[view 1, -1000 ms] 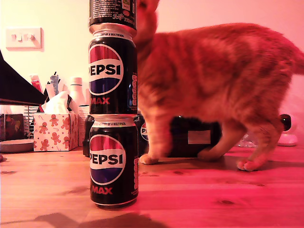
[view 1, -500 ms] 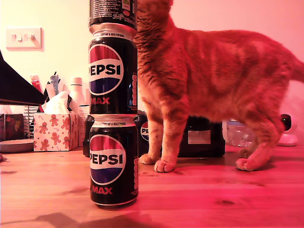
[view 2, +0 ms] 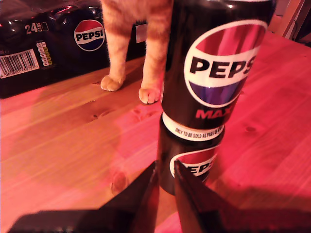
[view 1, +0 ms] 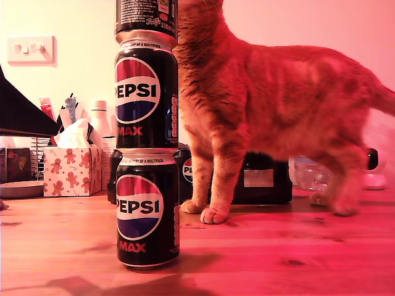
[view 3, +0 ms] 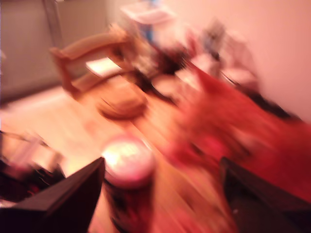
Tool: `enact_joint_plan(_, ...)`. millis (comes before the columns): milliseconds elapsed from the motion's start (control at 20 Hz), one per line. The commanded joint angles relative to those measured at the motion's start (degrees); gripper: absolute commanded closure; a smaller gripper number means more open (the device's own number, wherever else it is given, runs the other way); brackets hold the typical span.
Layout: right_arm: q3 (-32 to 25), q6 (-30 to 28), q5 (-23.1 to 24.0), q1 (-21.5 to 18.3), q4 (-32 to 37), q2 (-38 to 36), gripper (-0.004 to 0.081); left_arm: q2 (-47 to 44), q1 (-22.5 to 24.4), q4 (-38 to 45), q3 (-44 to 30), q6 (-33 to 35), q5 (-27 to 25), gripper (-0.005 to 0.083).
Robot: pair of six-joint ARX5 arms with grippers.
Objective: Stack up the Pepsi cans on top of each other
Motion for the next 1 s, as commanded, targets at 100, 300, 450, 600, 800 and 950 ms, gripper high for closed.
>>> enact_joint_plan(100, 0.7, 0.2, 3.5, 0.1, -0.7, -2.4, 0.0664, -0.2, -0.2, 2.0, -1.0, -0.2, 0.0, 0.0699)
enact_joint_plan(300, 0.7, 0.2, 4.6, 0.1, 0.3, -1.8, 0.072, -0.2, -0.1, 2.8, -1.0, 0.0, -2.2, 0.0757)
enact_joint_plan(450, 0.7, 0.0, 8.1, -1.6, -2.4, -1.5, 0.078, -0.2, -0.1, 5.2, -1.0, 0.3, -3.4, 0.0798)
enact_joint_plan(600, 0.7, 0.0, 8.4, -5.1, -2.6, -2.0, 0.078, -0.2, 0.3, 5.4, -1.0, 0.5, -6.3, 0.0797)
enact_joint_plan(800, -2.2, 0.0, 8.4, -10.4, -2.8, -4.6, 0.0781, -0.2, 2.3, 6.1, -1.0, 1.4, -7.1, 0.0797)
enact_joint_plan(950, -7.7, 0.2, 8.6, -13.8, -0.3, -9.2, 0.078, -0.2, 3.7, 7.2, -1.0, 1.4, -7.1, 0.0797)
